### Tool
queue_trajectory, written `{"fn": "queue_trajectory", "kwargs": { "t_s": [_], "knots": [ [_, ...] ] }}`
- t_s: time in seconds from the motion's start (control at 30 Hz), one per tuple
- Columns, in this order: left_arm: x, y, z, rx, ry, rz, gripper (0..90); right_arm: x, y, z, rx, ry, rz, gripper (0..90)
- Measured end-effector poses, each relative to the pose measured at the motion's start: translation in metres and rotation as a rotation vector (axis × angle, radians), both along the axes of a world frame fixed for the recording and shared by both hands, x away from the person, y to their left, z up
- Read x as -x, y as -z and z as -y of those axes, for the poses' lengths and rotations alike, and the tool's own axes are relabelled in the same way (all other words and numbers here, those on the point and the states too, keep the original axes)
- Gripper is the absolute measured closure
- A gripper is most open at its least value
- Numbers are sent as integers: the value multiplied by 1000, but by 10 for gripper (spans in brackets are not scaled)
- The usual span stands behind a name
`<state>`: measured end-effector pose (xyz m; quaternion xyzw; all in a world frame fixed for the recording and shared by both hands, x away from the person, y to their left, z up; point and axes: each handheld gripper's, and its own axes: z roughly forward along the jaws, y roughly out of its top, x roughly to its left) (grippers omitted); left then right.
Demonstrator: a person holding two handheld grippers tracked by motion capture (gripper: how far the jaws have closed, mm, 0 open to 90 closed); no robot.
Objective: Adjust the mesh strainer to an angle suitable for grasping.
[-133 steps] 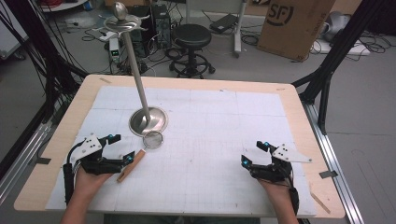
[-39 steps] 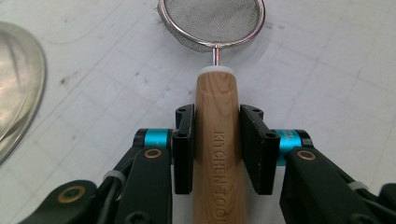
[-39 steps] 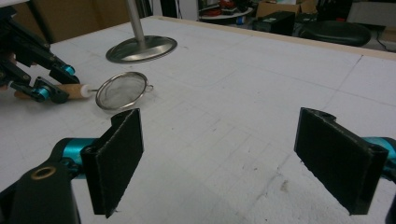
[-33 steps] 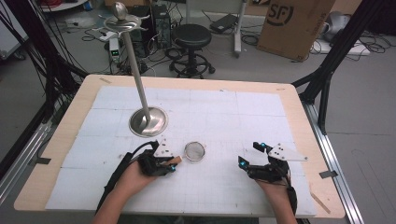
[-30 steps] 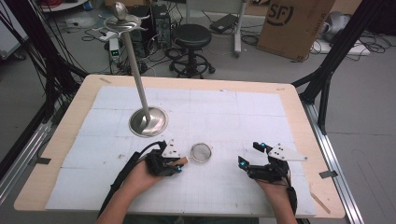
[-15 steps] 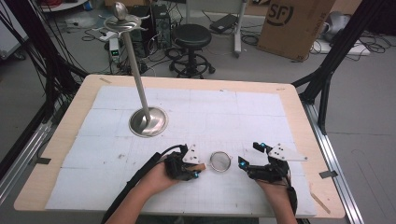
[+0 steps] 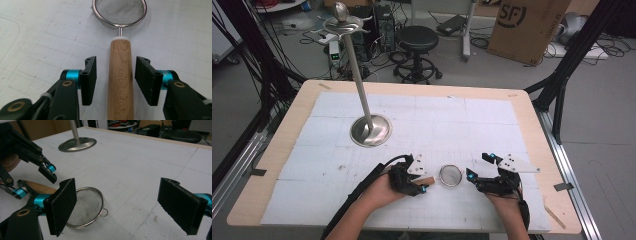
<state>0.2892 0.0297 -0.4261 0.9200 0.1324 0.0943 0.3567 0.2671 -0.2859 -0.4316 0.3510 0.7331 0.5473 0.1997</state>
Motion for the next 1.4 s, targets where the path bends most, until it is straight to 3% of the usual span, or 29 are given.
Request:
{"fn": "queue_trajectory", "kwargs": {
  "t_s": [0.2, 0.23, 0.37, 0.4, 0.7, 0.9, 1.0, 1.2, 1.33, 1.4],
  "knots": [
    [4, -1, -23, 21, -44, 12, 455, 0, 0, 1, 1, 0, -1, 147],
    [6, 0, -33, 37, -64, 7, 451, 0, 0, 0, 1, 2, -1, 147],
    [9, 1, -44, 50, -82, -2, 437, 0, 1, -1, 7, 0, -2, 147],
    [13, 3, -50, 69, -91, -11, 434, 0, 1, -1, 9, -3, -2, 147],
    [13, 6, -52, 46, -100, 17, 435, 0, 1, -4, 12, -8, -6, 147],
    [4, 9, -52, -9, -146, 68, 443, 0, 1, -4, 12, -7, -7, 147],
    [-3, 9, -53, -1, -186, 83, 452, -1, 2, -4, 12, -7, -8, 147],
    [-14, 9, -54, 77, -274, 114, 484, 0, 2, -4, 7, -5, -16, 147],
    [-22, 9, -52, 79, -300, 112, 495, -1, 2, -4, 12, -7, -11, 147],
    [-25, 8, -49, 52, -300, 114, 495, -1, 2, -4, 13, -7, -11, 147]
  ]
}}
